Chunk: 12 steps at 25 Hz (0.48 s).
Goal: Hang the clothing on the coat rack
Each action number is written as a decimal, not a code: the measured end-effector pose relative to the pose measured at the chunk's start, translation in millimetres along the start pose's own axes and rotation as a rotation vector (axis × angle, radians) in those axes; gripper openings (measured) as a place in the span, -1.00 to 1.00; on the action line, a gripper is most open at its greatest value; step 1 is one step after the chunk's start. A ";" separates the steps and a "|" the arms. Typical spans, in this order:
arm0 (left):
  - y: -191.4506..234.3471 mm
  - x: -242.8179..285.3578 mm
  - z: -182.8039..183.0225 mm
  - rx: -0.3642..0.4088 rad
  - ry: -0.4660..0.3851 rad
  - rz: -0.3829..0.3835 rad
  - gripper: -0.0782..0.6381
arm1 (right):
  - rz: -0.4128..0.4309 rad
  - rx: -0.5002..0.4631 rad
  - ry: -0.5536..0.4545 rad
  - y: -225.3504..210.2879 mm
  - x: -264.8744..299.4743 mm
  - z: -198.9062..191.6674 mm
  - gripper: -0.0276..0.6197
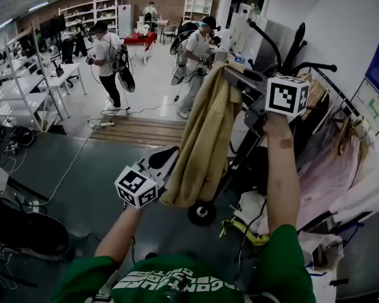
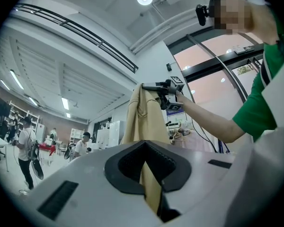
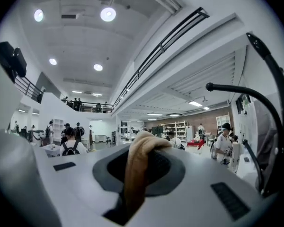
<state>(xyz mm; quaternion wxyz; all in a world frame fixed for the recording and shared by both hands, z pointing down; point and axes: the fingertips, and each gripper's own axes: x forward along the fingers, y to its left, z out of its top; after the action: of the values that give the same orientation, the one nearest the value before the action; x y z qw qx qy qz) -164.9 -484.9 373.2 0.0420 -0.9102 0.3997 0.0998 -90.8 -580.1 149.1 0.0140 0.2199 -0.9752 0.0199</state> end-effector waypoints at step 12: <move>-2.6 8.8 0.0 -0.005 -0.005 -0.032 -0.77 | -0.020 0.033 -0.074 -15.7 -30.6 36.3 -0.78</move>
<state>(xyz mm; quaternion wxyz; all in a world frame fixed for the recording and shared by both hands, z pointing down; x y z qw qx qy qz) -157.2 -489.5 371.2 0.0421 -0.9163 0.3848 0.1025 -57.1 -582.7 112.3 -0.0254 0.2302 -0.9724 0.0277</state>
